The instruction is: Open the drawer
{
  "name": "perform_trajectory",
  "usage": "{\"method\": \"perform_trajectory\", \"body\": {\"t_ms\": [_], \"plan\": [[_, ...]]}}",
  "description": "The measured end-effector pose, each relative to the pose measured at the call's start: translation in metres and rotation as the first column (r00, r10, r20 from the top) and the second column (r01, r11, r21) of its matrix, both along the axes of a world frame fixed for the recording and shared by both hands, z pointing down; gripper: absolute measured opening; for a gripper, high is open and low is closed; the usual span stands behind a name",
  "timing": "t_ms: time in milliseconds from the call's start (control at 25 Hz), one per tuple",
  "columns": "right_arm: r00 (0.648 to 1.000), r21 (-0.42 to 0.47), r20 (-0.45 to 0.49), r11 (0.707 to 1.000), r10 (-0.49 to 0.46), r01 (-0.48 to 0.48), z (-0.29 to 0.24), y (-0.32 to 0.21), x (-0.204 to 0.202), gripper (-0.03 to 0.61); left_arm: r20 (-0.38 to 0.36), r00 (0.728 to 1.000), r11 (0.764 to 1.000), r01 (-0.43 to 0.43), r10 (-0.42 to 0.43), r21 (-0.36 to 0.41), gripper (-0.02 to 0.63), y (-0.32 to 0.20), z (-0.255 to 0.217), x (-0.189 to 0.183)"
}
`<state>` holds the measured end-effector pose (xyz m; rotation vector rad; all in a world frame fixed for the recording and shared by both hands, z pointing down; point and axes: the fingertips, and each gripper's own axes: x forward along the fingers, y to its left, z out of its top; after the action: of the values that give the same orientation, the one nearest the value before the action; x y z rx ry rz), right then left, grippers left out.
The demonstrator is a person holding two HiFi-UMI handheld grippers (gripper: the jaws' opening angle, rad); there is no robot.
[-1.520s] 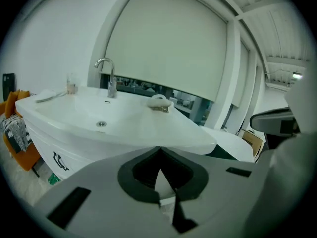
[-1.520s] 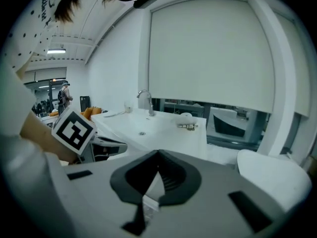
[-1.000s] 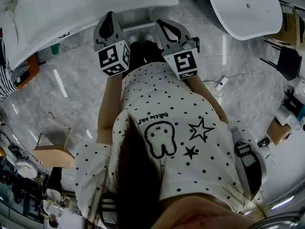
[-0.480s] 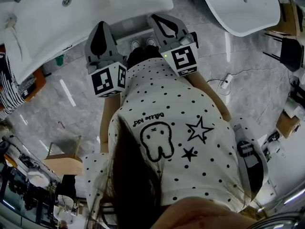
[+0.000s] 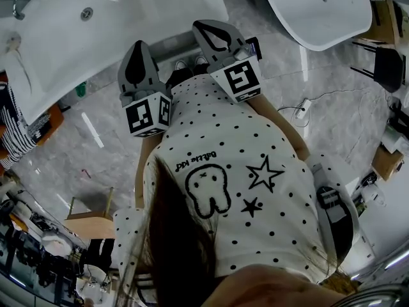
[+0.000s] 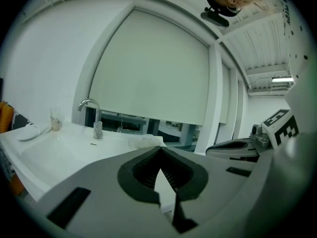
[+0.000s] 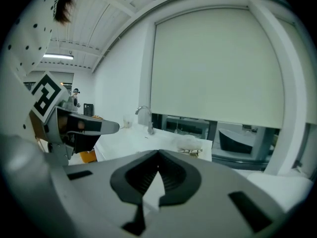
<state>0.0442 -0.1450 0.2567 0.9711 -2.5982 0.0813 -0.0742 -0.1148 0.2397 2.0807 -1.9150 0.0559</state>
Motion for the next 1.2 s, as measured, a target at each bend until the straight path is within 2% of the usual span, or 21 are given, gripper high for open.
{"method": "perform_trajectory", "body": {"t_ms": [1200], "plan": [[0.999,0.013,-0.017,0.999,-0.042,0.042,0.005,0.021,-0.005,0.012,0.017,1.000,1.000,0.008,-0.009,0.016,0.003,0.023,0.002,0.001]]}}
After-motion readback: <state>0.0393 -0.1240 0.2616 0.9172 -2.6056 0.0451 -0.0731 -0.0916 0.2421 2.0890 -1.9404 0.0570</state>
